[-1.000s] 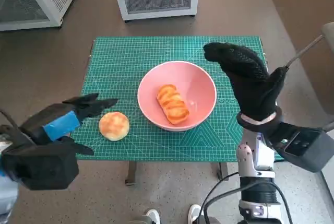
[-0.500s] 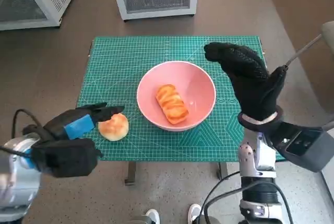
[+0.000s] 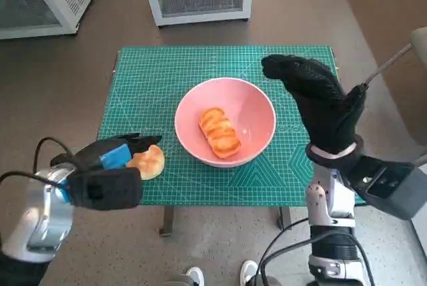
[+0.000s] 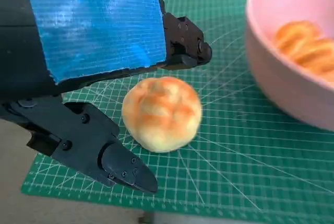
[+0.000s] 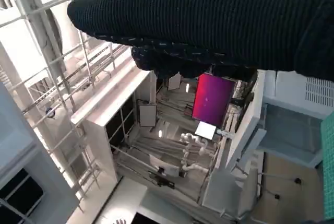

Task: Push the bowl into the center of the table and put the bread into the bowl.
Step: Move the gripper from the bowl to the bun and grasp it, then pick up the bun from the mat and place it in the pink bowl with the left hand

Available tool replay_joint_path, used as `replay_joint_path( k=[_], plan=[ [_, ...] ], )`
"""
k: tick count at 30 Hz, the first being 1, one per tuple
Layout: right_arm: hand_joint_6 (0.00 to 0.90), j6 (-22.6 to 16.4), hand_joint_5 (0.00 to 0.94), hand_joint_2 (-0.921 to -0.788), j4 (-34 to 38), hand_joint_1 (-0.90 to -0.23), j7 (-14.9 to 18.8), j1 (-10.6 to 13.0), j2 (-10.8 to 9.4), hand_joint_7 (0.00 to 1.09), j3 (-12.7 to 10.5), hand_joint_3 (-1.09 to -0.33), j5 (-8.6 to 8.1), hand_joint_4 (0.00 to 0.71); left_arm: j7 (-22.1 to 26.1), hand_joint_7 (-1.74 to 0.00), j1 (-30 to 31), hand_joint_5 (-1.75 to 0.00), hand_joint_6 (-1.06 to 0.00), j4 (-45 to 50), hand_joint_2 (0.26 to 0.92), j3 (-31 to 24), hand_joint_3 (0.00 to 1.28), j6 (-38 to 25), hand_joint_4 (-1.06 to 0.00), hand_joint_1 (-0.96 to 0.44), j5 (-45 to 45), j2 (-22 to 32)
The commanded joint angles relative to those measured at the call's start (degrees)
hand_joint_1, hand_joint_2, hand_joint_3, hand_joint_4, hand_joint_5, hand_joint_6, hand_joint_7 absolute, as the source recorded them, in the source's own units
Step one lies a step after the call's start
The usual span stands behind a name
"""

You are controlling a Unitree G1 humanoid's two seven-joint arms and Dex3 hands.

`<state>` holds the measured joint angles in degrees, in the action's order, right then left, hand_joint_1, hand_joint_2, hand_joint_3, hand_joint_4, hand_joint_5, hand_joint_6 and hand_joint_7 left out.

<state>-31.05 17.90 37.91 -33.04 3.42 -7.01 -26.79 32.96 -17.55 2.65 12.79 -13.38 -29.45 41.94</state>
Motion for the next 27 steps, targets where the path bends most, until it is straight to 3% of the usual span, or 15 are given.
replay_joint_path(
  k=[1,11,20,21,24,25,26,27],
  plan=[
    [0.003,0.59,0.011,-0.892,-0.05,-0.429,0.37,1.05,0.2,0.73,0.11,-0.545,0.24,0.281,-5.12,-0.01,-1.28,-0.01,-0.24,-4.81,0.719,1.47,0.01,2.11,-0.18,-0.17,-2.79,-2.03],
    [0.001,0.4,0.014,-0.903,0.2,-0.434,0.44,1.13,0.15,0.74,0.13,-0.524,0.18,0.292,-16.3,-0.04,-2.24,-0.03,-0.38,-13.62,0.779,3.25,0.02,7.28,-0.34,-0.08,-7.21,-4.95],
    [0.001,0.41,0.013,-0.911,0.12,-0.434,0.32,1.22,0.11,0.74,0.17,-0.508,0.24,0.295,-18.7,-0.04,-2.72,-0.02,-0.45,-15.39,0.797,3.58,0.01,9.03,-0.41,-0.05,-8.33,-5.34],
    [0.001,0.46,0.014,-0.912,0.02,-0.434,0.24,1.3,0.07,0.74,0.2,-0.507,0.28,0.298,-19.39,-0.06,-2.92,-0.04,-0.5,-15.72,0.804,3.8,0.02,9.53,-0.45,-0.04,-8.8,-5.3],
    [0.003,0.63,0.017,-0.913,-0.17,-0.432,0.14,1.39,0.02,0.74,0.25,-0.505,0.25,0.305,-20.37,-0.18,-3.27,-0.16,-0.72,-16.54,0.837,4.07,0.03,10.7,-0.72,0.03,-9.49,-5.15],
    [0.004,0.68,0.017,-0.913,-0.18,-0.432,0.12,1.41,0.01,0.74,0.26,-0.505,0.21,0.306,-20.54,-0.2,-3.35,-0.19,-0.74,-16.89,0.843,4.08,0.02,11.18,-0.74,0.03,-9.52,-5.08],
    [0.004,0.71,0.018,-0.914,-0.2,-0.433,0.11,1.42,0.01,0.74,0.26,-0.504,0.19,0.308,-20.67,-0.54,-3.42,-0.53,-0.69,-17.16,0.871,4.09,0.04,11.54,-0.74,0.02,-9.55,-5.03],
    [0.004,0.71,0.018,-0.914,-0.21,-0.433,0.13,1.45,0.0,0.74,0.26,-0.503,0.15,0.309,-20.75,-0.67,-3.44,-0.66,-0.67,-17.41,0.881,4.06,0.05,12.03,-0.73,0.02,-9.44,-4.95]
  ],
)
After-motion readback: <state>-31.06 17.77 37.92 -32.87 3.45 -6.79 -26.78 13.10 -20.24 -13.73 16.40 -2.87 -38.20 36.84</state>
